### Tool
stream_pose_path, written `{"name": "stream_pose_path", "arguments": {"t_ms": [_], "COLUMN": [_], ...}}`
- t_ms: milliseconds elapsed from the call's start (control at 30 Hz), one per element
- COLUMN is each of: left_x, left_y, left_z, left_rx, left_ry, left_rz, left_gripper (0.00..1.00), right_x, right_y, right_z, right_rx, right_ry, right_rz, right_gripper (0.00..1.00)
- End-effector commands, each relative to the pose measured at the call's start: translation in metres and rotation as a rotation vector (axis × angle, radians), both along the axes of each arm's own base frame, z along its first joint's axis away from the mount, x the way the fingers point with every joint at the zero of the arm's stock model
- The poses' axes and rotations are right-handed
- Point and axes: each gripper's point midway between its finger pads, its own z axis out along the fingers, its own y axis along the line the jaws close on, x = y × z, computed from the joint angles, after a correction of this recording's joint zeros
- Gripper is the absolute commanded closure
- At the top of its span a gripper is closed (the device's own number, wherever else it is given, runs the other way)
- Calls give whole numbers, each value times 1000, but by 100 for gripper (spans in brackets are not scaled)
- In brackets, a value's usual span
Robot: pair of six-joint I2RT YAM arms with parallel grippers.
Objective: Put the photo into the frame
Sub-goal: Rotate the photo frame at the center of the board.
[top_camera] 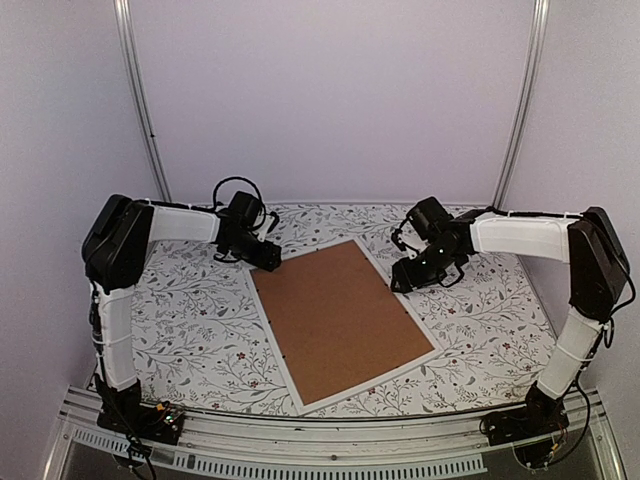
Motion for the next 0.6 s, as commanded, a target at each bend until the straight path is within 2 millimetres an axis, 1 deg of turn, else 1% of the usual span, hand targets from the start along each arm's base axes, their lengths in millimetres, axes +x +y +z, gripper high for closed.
{"name": "stream_pose_path", "arguments": {"t_ms": [0,133,267,333,433,500,567], "left_x": [1,0,-2,-5,-15,-21,-28], "left_y": [-9,-10,-3,3,13,19,28], "left_z": [-22,-37,-42,-43,-48,-50,-52], "left_rx": [23,32,45,51,45,33,41], "left_ry": [55,88,95,95,109,123,130], "left_rz": [-70,-73,-36,-10,37,72,111], "left_gripper": [24,29,36,45,64,70,73], "right_x": [-14,-19,-20,-21,-21,-21,-22], "right_y": [-3,-6,-6,-6,-8,-9,-11], "right_z": [-1,-4,-6,-7,-9,-11,-13], "right_rx": [27,29,37,33,29,28,34], "right_ry": [35,48,54,58,59,66,78], "right_rz": [-12,-18,-20,-24,-33,-46,-63], "right_gripper": [41,41,41,42,42,42,42]}}
